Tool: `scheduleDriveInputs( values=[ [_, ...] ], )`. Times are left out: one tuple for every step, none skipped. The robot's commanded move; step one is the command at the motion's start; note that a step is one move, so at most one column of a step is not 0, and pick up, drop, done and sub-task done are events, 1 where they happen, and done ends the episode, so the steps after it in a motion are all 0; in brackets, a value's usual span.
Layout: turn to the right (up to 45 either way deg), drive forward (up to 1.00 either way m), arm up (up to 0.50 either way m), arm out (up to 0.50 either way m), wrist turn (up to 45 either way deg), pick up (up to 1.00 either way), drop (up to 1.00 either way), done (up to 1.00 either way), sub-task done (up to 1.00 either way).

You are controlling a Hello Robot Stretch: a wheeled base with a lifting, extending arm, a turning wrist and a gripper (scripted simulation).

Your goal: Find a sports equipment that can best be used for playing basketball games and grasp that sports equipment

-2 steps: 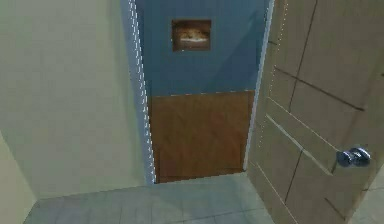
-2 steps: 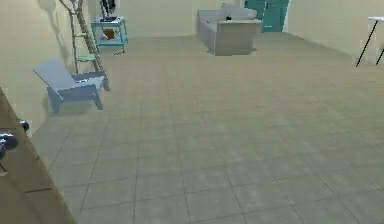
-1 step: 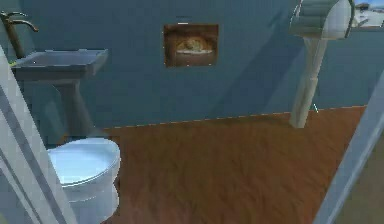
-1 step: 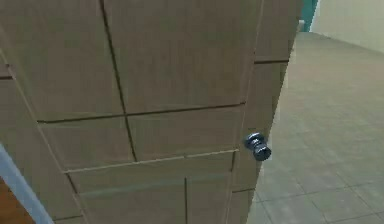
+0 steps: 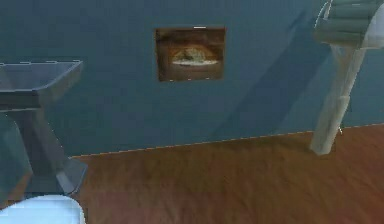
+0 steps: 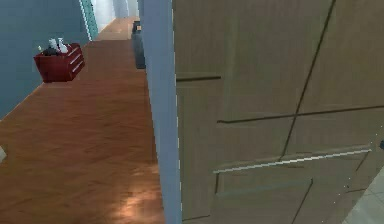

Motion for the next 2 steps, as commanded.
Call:
scheduleDriveInputs(
  values=[
    [18.0,0.0,0.0,0.0,0.0,0.0,0.0,0.0,0.0],
    [0.0,0.55,0.0,0.0,0.0,0.0,0.0,0.0,0.0]
  ],
)
